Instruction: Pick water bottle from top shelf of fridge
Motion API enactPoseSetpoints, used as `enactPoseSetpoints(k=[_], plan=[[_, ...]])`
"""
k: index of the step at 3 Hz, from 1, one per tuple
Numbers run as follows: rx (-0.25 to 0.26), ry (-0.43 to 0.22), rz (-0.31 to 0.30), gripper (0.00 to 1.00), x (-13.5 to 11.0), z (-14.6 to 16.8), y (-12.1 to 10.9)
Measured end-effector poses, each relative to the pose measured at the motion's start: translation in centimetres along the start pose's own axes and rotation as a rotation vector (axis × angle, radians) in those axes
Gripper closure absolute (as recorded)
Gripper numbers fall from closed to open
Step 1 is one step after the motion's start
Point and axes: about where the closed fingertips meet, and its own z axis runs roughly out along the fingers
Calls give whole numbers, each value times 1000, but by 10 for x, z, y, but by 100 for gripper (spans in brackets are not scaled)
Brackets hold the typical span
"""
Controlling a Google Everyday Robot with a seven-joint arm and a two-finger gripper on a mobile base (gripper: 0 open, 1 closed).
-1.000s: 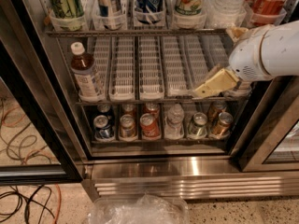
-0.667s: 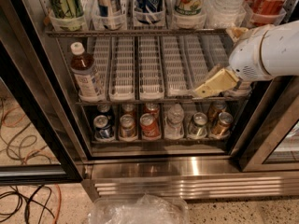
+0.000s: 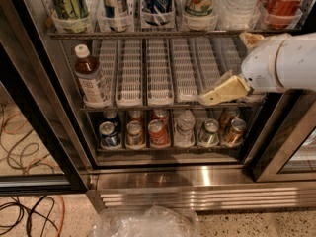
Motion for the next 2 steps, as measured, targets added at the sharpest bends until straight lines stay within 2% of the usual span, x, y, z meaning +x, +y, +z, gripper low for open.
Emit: enactPoseSetpoints(k=[1, 2], plan=[[34, -62, 73, 0, 31, 14, 33], [74, -107, 226, 0, 98, 46, 62]])
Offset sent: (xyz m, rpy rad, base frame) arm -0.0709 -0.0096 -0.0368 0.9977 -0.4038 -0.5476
